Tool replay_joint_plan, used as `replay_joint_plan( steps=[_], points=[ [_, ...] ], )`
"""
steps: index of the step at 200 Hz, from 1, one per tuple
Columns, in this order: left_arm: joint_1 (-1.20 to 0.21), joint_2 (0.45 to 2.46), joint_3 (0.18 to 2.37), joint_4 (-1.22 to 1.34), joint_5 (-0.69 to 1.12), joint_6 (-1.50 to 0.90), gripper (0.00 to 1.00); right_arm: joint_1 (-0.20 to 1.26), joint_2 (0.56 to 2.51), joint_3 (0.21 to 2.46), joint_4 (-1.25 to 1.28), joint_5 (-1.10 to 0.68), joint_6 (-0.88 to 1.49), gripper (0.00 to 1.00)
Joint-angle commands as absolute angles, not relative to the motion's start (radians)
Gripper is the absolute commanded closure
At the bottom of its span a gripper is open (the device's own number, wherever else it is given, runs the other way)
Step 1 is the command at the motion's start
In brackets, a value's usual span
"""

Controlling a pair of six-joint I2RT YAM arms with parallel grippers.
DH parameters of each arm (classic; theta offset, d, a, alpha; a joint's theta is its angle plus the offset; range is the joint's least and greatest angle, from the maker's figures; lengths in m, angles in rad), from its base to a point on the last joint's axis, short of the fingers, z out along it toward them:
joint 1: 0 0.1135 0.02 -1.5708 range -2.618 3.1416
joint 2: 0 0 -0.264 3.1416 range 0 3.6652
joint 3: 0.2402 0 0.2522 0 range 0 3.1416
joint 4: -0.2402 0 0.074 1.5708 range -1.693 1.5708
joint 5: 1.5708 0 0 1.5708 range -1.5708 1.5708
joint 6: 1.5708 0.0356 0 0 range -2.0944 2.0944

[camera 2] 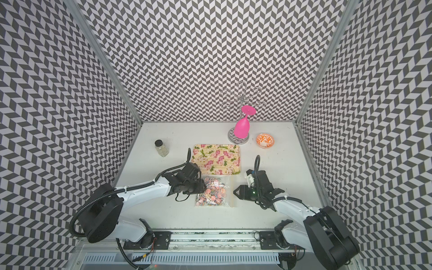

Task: Pour candies out of the ziploc bag
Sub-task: Move the ziploc bag to the center of the board.

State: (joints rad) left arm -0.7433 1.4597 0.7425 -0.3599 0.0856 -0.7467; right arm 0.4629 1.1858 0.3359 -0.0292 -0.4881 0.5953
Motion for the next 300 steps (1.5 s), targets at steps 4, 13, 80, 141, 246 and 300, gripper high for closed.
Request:
replay_joint_plan(
  steps=[4,13,80,141,246,300],
  points=[
    [-0.740,1.479,0.728,-0.321,0.089,-0.744,0.62,0.470,1.202,0.362,0.016,-0.480,0.599,0.49],
    [-0.740,1.483,0.726,-0.323,0.084,-0.742,0.67,0.472,1.204,0.363,0.017,-0.480,0.599,0.49],
    [-0.740,1.469,0.737,-0.380,0.011,-0.732,0.93,0.482,1.229,0.370,0.035,-0.491,0.606,0.51],
    [-0.705,1.420,0.744,-0.466,-0.083,-0.708,0.96,0.535,1.264,0.393,0.072,-0.499,0.634,0.55],
    [-0.681,1.338,0.865,-0.527,-0.109,-0.625,0.32,0.571,1.225,0.460,-0.032,-0.410,0.580,0.56],
    [-0.819,1.337,1.063,-0.608,-0.167,-0.644,0.27,0.536,1.117,0.516,-0.180,-0.263,0.517,0.55]
  ],
)
